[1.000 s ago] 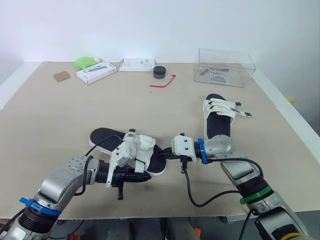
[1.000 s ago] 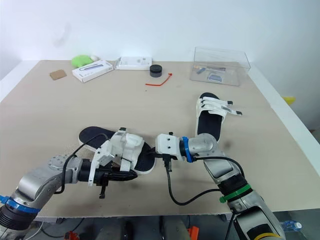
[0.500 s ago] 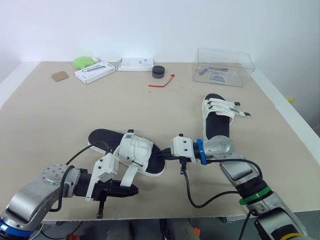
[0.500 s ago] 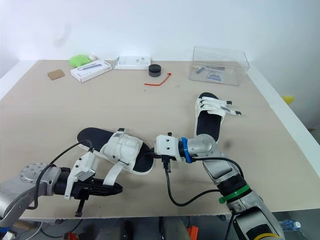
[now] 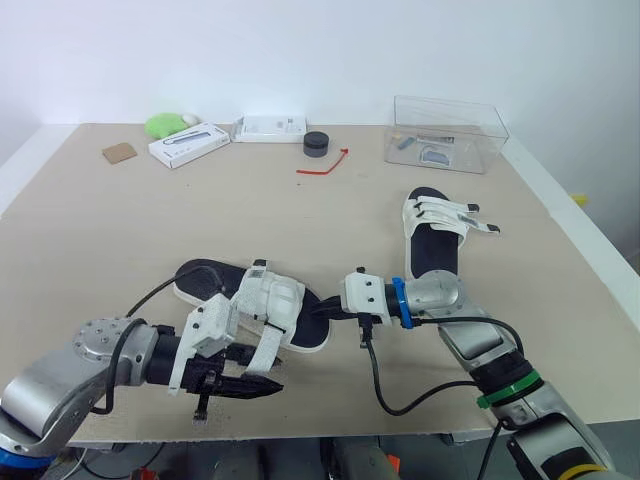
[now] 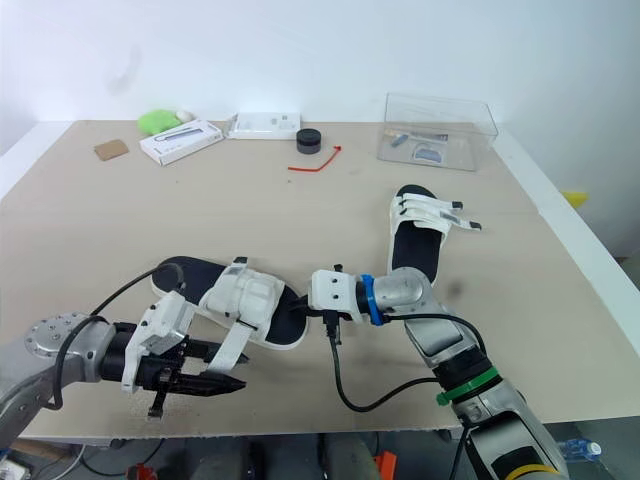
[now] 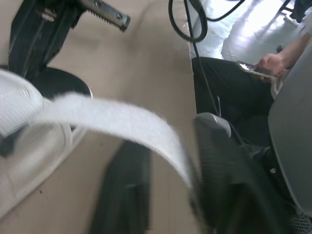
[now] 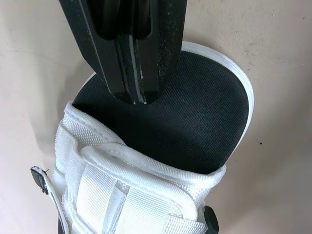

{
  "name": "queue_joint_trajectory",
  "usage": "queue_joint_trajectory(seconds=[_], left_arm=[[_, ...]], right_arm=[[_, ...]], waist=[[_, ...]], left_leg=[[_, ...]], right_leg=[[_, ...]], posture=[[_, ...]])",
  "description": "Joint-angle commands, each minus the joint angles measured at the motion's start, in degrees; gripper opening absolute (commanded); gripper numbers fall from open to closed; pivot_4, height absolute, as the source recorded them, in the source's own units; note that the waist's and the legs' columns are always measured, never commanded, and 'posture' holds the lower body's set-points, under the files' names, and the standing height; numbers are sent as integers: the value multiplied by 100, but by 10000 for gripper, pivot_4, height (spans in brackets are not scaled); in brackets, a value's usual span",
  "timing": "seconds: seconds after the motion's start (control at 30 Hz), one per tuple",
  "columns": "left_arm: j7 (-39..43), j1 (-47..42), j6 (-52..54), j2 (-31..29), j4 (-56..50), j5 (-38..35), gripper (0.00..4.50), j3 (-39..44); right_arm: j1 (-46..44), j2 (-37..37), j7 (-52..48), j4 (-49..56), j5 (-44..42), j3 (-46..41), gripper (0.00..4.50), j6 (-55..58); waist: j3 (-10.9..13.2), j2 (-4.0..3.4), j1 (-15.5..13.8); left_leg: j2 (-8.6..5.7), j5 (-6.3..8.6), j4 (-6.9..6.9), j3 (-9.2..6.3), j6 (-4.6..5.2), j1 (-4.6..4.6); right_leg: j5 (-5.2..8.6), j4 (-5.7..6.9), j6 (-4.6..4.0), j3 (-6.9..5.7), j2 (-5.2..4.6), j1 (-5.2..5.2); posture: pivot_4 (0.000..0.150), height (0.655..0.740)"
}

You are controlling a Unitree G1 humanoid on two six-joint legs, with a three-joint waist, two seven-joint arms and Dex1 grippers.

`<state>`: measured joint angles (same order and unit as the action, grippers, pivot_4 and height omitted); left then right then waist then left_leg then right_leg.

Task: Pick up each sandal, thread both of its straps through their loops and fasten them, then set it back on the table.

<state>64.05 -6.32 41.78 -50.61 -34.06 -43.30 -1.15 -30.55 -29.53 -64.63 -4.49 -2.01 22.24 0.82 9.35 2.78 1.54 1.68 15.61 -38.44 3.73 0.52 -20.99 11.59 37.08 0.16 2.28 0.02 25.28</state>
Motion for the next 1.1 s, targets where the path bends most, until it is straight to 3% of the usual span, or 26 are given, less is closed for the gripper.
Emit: queue_joint_trajectory(seconds=[0.03, 0.1, 0.13, 0.57, 0.97, 1.07, 1.1], left_arm=[[-89, -485, 109, 52, 136, -260, 33749, 217], [-209, -828, 94, 211, 382, -222, 42656, 174], [-247, -989, 10, 292, 530, -110, 44001, 108], [195, -1986, -1146, 917, 2103, 1213, 44001, -801], [727, -2824, -1421, 1357, 2943, 1533, 44001, -1005], [884, -2971, -1391, 1429, 3069, 1562, 35678, -1057], [931, -3029, -1364, 1455, 3115, 1558, 30703, -1063]], right_arm=[[84, -59, -5, -236, 235, 130, 0, 93], [94, -62, -2, -229, 235, 130, 0, 97], [100, -62, 3, -221, 234, 130, 0, 104], [156, -73, 62, -151, 235, 110, 0, 160], [193, -142, 87, -71, 237, 95, 0, 215], [206, -149, 89, -50, 238, 99, 0, 223], [210, -154, 89, -43, 240, 102, 0, 224]], waist=[[0, 0, -5], [0, 0, -7], [0, 0, -11], [-1, 1, -11], [-1, 2, -20], [-1, 2, -18], [-1, 2, -18]], left_leg=[[0, 0, -1, -1, 0, 0], [-1, -1, -2, 0, 0, 1], [-1, -1, -2, 0, 0, 2], [-3, -1, -2, 5, 0, 4], [-5, -1, -6, 4, 0, -3], [-5, -1, -9, 7, 0, -4], [-6, -1, -9, 7, 0, -4]], right_leg=[[0, 0, 0, -1, 1, 0], [-3, 0, 1, 1, 2, -2], [-3, 0, 1, 2, 2, -2], [-10, 0, 2, 12, 7, -4], [-20, -1, 17, 12, 6, -3], [-19, -1, 16, 16, 6, -3], [-19, -1, 16, 16, 6, -2]], posture=[[1500, 7400], [1500, 7400], [1500, 7400], [1500, 7400], [1500, 7400], [1500, 7400], [1500, 7400]])
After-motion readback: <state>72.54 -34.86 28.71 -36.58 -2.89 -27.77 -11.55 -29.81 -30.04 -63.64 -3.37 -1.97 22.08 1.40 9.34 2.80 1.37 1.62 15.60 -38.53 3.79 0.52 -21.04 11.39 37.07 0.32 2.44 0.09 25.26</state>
